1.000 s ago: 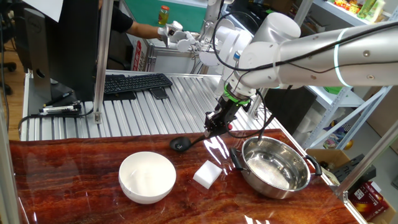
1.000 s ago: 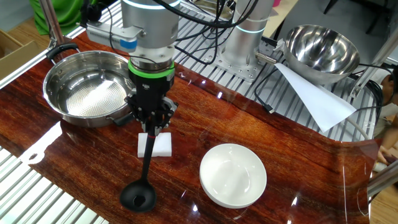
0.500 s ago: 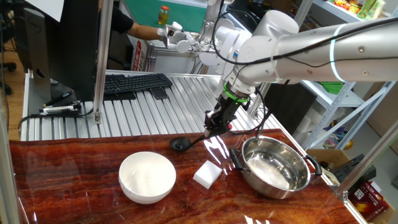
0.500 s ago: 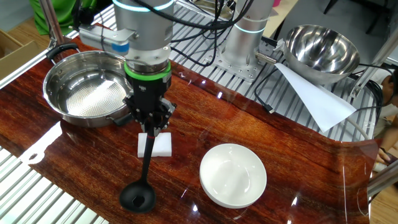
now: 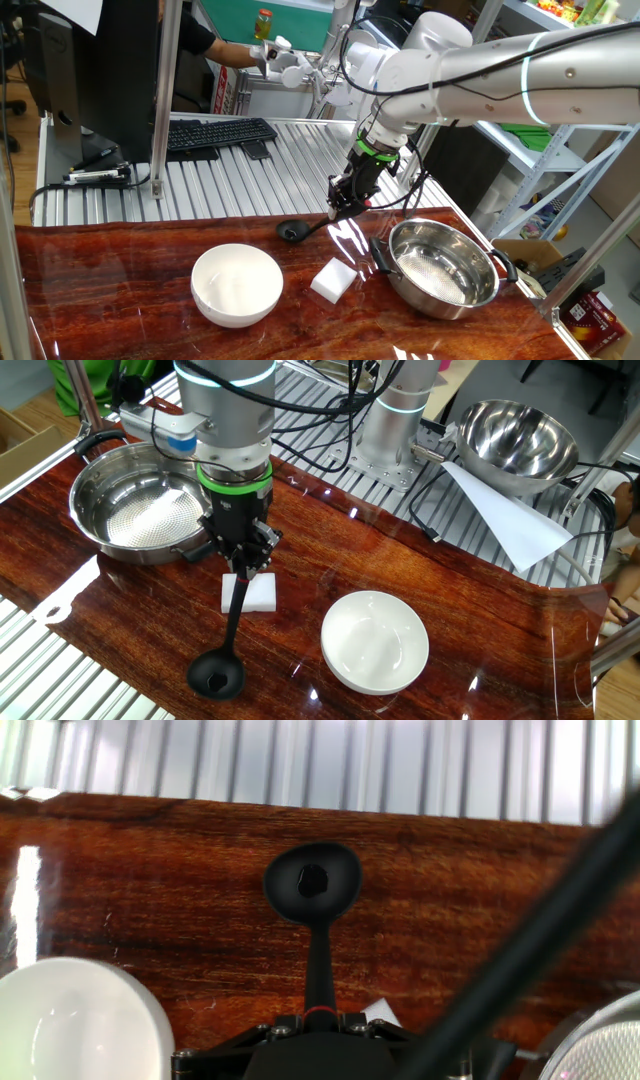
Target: Scoop water with a large spoon from one bowl to another
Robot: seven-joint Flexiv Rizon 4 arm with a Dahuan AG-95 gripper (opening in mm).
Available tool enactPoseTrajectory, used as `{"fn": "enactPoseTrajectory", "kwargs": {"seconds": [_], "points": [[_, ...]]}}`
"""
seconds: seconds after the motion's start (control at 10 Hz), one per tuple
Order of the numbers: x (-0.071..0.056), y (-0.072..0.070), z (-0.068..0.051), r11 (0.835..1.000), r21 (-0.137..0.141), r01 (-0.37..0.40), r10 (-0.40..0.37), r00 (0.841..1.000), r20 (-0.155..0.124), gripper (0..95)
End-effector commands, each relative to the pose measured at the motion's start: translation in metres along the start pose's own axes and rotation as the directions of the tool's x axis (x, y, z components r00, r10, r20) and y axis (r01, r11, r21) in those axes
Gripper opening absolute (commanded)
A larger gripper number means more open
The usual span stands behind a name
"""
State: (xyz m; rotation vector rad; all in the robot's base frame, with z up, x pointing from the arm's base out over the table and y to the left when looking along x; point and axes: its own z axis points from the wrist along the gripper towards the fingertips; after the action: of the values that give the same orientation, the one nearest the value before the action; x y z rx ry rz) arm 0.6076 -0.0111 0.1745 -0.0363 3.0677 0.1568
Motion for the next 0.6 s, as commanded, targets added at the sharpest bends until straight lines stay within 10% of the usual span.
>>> {"fn": "enactPoseTrajectory", "kwargs": {"seconds": [0.1,0.6], "points": [[0.001,-0.0001,0.0001,1.0,0.003,-0.015,0.015,1.0,0.006,0.0],[0.001,-0.0001,0.0001,0.999,-0.006,-0.043,0.043,0.998,0.039,0.0]]}}
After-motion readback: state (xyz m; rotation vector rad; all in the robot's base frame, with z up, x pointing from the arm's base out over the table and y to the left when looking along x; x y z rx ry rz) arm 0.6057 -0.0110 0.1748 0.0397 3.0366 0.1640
